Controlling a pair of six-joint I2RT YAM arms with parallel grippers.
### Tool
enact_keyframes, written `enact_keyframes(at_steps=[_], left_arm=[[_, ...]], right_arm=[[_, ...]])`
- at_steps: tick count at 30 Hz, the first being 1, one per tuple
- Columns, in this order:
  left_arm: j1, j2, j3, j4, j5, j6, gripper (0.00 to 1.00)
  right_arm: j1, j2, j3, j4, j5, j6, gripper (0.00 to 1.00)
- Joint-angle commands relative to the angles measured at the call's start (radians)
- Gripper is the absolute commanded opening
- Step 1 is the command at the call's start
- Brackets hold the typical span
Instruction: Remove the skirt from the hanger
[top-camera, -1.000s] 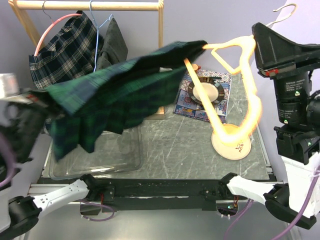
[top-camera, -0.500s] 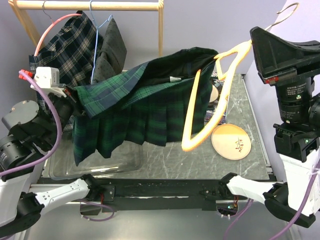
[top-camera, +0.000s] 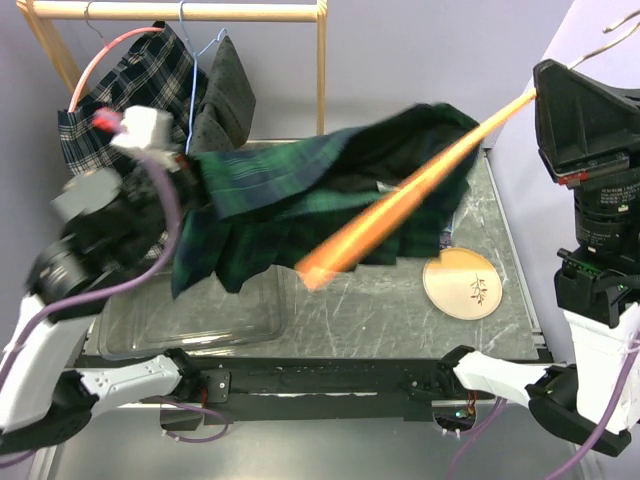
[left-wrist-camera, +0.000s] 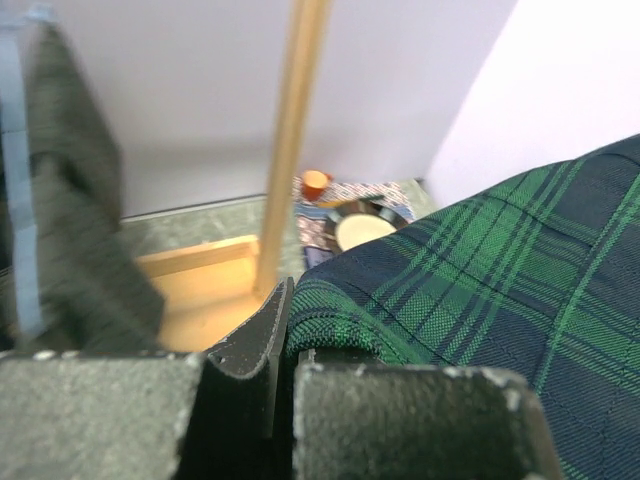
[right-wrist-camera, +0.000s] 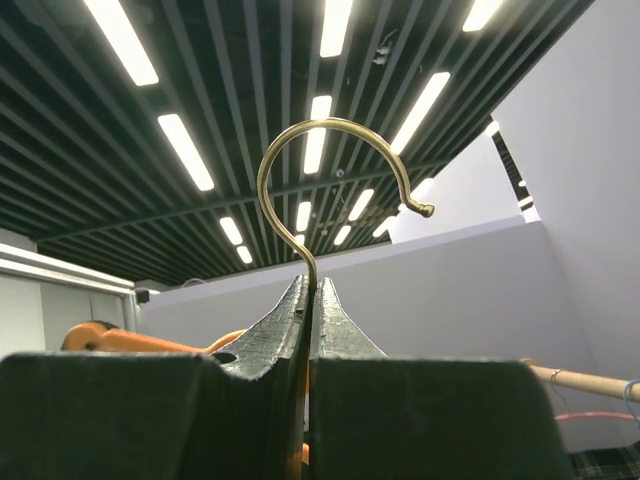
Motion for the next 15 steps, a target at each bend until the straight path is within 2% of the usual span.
enact_keyframes(at_steps=[1,3,8,12,15], left_arm=[[0.003,0.048,0.033,0.159,0.112,0.015,0.01],[0.003,0.062,0.02,0.201,0.135,0.007,0.01],[0.003,0.111,0.054,0.238,0.212,-0.002,0.01],[0.003,0.134,0.05,0.308,0.256,-0.042,0.01],[0.003,0.12,0.025,0.334,0.29,-0.065,0.01]], right_arm=[[-0.006,0.039,0.038,0.072,0.017,0.008,0.0],[-0.006,0.035,0.027,0.066,-0.021,-0.006,0.0],[-0.006,0.001,-0.039,0.072,0.006,-0.006,0.0],[-0.008,-0.033,-0.198,0.18,0.073,-0.03,0.0],[-0.006,-0.043,-0.229,0.135,0.142,-0.04,0.0]])
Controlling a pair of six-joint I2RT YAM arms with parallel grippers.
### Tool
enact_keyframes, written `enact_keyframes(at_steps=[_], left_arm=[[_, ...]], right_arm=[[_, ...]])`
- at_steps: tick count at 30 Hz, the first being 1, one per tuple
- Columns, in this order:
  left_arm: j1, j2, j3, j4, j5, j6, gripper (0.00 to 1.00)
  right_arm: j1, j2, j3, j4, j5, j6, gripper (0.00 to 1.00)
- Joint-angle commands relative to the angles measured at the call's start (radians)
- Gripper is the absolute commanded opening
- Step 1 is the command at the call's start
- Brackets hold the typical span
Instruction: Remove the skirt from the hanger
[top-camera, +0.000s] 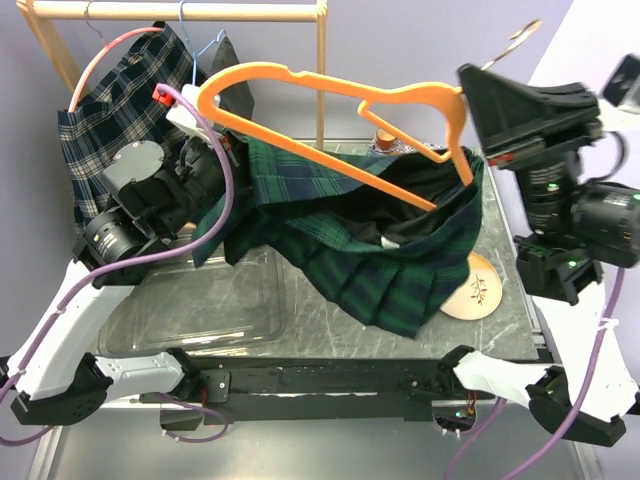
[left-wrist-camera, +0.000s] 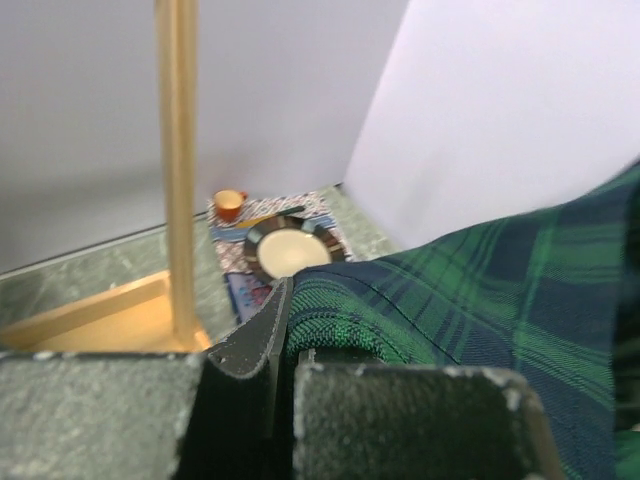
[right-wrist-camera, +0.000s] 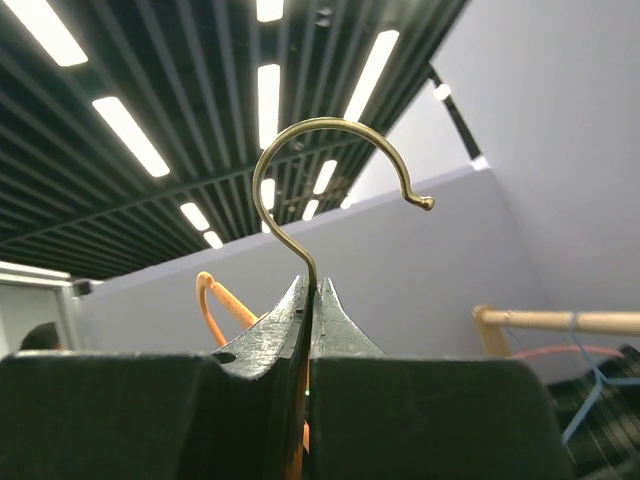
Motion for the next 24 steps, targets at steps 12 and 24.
enact_keyframes(at_steps=[12,24], left_arm=[[0.005,-0.108,-0.286,0.297,0.003,-0.112,0.01],[0.003,-0.018,-0.181,0.394,0.2,-0.22,0.01]], right_arm=[[-0.027,0.067,0.085,0.247,0.137,0.07,0.0],[-0.026,0.099,-0.052,0.305,0.21,-0.027,0.0]])
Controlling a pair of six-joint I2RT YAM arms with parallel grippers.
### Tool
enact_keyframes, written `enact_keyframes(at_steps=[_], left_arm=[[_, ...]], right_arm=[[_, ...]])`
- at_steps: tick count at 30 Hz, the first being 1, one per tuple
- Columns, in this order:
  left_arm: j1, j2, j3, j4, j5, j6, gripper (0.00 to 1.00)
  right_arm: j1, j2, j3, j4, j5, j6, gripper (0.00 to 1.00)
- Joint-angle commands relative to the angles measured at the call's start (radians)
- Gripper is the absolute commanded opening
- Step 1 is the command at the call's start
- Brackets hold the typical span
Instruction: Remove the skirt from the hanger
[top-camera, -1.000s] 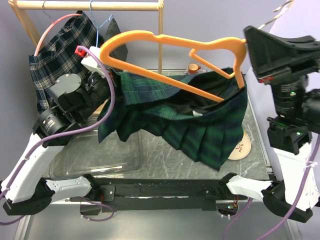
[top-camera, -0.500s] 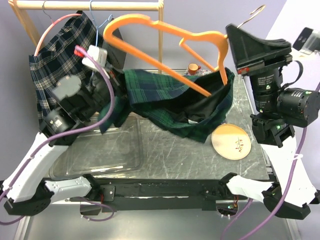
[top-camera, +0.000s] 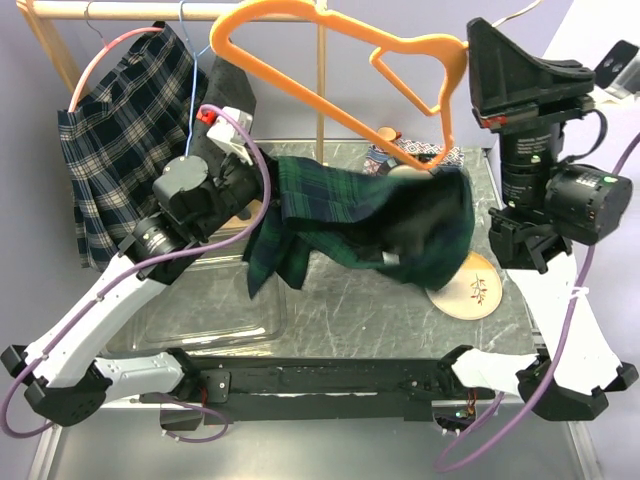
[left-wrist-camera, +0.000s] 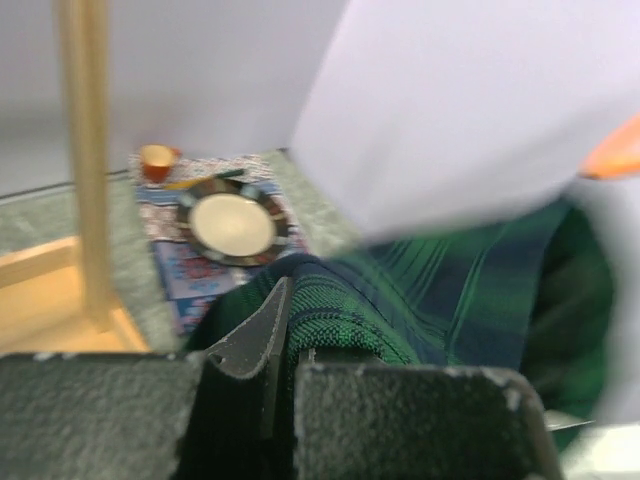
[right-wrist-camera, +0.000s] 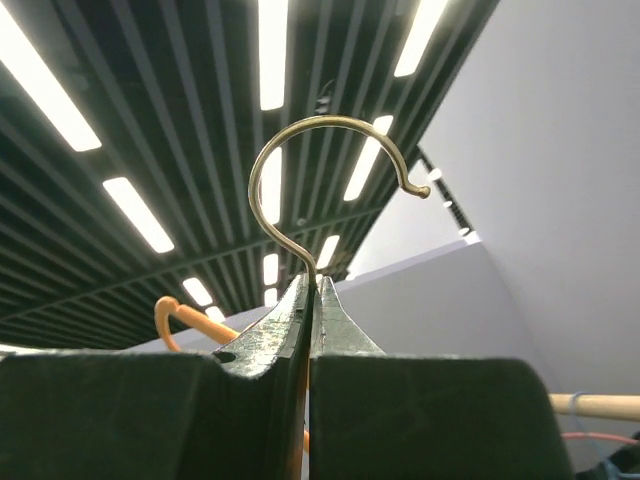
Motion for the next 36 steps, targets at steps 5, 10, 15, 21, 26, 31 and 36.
enact_keyframes(at_steps=[5,10,15,21,26,31,36], left_arm=[[0.003,-0.014,0.103,0.212,0.213,-0.141,0.01],[0.001,-0.029,0.193,0.099,0.033,-0.012,0.01],[0.001,-0.051,0.373,-0.012,-0.161,0.208,0.01],[0.001,-0.028,0.537,-0.04,-0.509,0.46,0.01],[0.003,-0.088,0.573,-0.046,-0.629,0.577,0.01],[0.003,-0.158,0.554,-0.065,-0.691,0.612,0.01],[0.003,-0.224,0.451,-0.072,-0.688,0.582,0.01]], right_arm=[[-0.035,-0.022,-0.126,0.089,0.09,-0.099,0.0],[-0.033,-0.019,-0.021,-0.052,0.065,-0.12,0.0],[-0.047,-0.126,-0.117,-0.112,0.08,-0.218,0.0],[-0.078,-0.255,-0.295,-0.141,0.174,-0.244,0.0],[-0.081,-0.343,-0.391,-0.144,0.216,-0.266,0.0],[-0.082,-0.42,-0.453,-0.151,0.246,-0.263,0.0],[-0.082,-0.473,-0.497,-0.185,0.245,-0.243,0.0]])
